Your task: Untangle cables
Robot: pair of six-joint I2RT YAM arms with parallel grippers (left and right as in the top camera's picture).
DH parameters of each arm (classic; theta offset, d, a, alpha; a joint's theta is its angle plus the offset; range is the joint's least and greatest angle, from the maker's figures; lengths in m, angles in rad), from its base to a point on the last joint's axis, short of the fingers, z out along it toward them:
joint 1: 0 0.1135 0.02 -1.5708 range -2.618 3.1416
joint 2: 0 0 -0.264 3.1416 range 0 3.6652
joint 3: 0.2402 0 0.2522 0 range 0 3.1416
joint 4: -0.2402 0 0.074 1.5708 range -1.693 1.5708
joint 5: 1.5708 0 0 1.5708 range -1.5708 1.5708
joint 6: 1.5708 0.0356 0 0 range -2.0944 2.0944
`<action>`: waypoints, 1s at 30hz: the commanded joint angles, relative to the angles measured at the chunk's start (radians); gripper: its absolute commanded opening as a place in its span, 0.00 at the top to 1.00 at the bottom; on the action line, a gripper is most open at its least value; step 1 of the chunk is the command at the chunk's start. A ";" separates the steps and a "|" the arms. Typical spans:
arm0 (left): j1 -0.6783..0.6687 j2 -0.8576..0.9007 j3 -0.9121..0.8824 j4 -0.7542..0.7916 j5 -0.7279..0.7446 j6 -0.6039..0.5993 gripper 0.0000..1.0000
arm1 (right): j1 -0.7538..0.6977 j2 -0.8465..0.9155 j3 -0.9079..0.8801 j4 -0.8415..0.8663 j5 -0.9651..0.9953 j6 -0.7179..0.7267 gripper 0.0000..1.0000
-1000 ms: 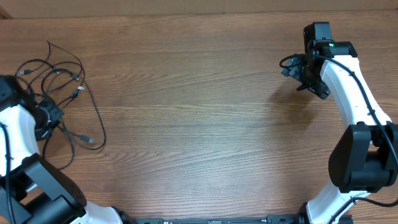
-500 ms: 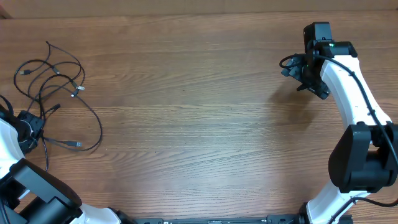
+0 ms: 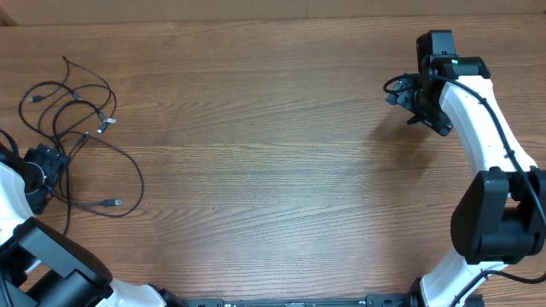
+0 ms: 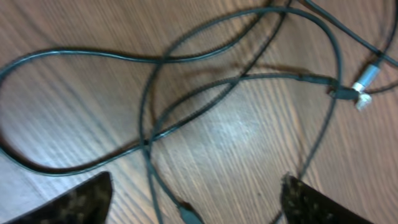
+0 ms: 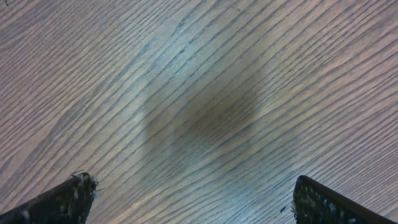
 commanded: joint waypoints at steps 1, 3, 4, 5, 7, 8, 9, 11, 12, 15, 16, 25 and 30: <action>-0.015 0.004 0.003 -0.001 0.095 0.003 0.07 | -0.001 -0.015 -0.005 0.003 0.011 -0.004 0.00; -0.035 0.004 -0.007 -0.001 0.095 0.003 0.05 | -0.001 -0.015 -0.005 0.003 0.011 -0.004 0.00; -0.049 0.004 -0.013 -0.001 0.095 0.003 0.04 | -0.001 -0.015 -0.005 0.003 0.011 -0.004 0.00; -0.063 0.004 -0.016 -0.001 0.095 0.003 0.02 | -0.001 -0.015 -0.005 0.004 0.011 -0.004 0.00; -0.101 0.004 -0.023 -0.001 0.095 0.005 0.01 | -0.001 -0.015 -0.005 0.003 0.011 -0.004 0.00; -0.128 0.004 -0.026 -0.001 0.095 0.014 0.00 | -0.001 -0.015 -0.005 0.003 0.011 -0.004 0.00; -0.153 0.004 -0.027 -0.002 0.095 0.025 0.01 | -0.001 -0.015 -0.005 0.003 0.011 -0.004 0.00; -0.202 0.004 -0.028 -0.004 0.095 0.051 0.00 | -0.001 -0.015 -0.005 0.003 0.011 -0.004 0.00; -0.231 0.004 -0.028 -0.007 0.095 0.066 0.00 | -0.001 -0.015 -0.005 0.003 0.011 -0.004 0.00; -0.307 0.004 -0.028 -0.016 0.094 0.096 0.00 | -0.001 -0.015 -0.005 0.003 0.011 -0.004 0.00; -0.332 0.004 -0.028 -0.018 0.094 0.103 0.00 | -0.001 -0.015 -0.005 0.003 0.011 -0.004 0.00; -0.549 0.004 -0.028 -0.019 0.085 0.153 0.00 | -0.001 -0.015 -0.005 0.003 0.011 -0.004 0.00; -0.609 0.004 -0.029 -0.040 0.085 0.153 0.01 | -0.001 -0.015 -0.005 0.003 0.011 -0.004 0.00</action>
